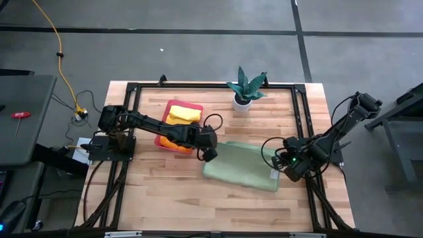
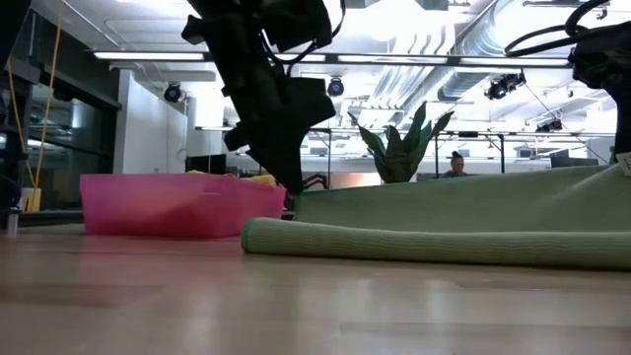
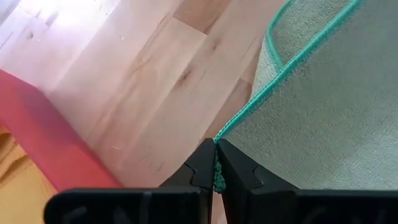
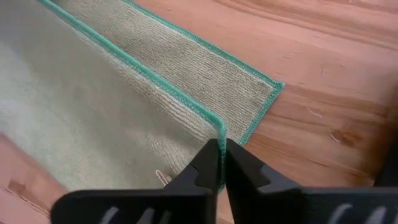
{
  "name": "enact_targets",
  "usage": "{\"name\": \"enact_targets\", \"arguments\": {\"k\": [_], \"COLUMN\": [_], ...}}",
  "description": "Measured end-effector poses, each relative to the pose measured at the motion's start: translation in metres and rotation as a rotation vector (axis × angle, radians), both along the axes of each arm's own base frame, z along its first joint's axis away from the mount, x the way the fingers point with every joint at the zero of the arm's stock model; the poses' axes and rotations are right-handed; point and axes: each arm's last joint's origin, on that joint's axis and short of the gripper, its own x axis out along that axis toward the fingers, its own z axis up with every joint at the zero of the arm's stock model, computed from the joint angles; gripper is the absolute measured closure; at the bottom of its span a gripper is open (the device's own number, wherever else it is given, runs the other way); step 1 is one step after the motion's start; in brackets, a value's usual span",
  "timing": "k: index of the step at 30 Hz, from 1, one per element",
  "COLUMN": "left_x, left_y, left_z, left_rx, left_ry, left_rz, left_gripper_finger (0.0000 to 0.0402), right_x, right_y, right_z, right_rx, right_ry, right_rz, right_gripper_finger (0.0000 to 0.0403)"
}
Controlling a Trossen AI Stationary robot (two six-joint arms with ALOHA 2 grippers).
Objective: Fold microfiber towels
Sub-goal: Fold the green microfiber cloth
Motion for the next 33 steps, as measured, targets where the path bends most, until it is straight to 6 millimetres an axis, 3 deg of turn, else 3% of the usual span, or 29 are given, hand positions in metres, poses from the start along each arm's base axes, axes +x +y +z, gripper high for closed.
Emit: {"name": "enact_targets", "arguments": {"k": [7, 12, 16, 22, 26, 33], "left_x": [0.0, 0.0, 0.004, 0.013, 0.01, 0.005], "left_y": [0.002, 0.008, 0.015, 0.026, 0.026, -0.009], "left_z": [0.0, 0.003, 0.015, 0.041, 0.054, 0.046], "left_rx": [0.016, 0.029, 0.07, 0.115, 0.023, -0.164], "left_ry": [0.012, 0.036, 0.047, 0.061, 0.073, -0.091], "left_rz": [-0.022, -0.041, -0.06, -0.113, -0.172, -0.306], "left_gripper_finger": [0.0376, 0.0328, 0.0282, 0.023, 0.0212, 0.0213], "right_x": [-0.001, -0.004, -0.007, -0.011, -0.011, 0.001], "right_y": [-0.001, -0.003, -0.006, -0.009, -0.003, 0.022], "right_z": [0.0, 0.0, 0.002, 0.009, 0.012, -0.001], "right_rx": [-0.008, -0.033, -0.032, 0.021, 0.187, 0.308], "right_ry": [0.012, 0.04, 0.043, 0.001, 0.054, 0.105], "right_rz": [0.0, 0.0, -0.031, -0.051, -0.059, -0.077], "right_gripper_finger": [0.0296, 0.0221, 0.0184, 0.0172, 0.0172, 0.0172]}}
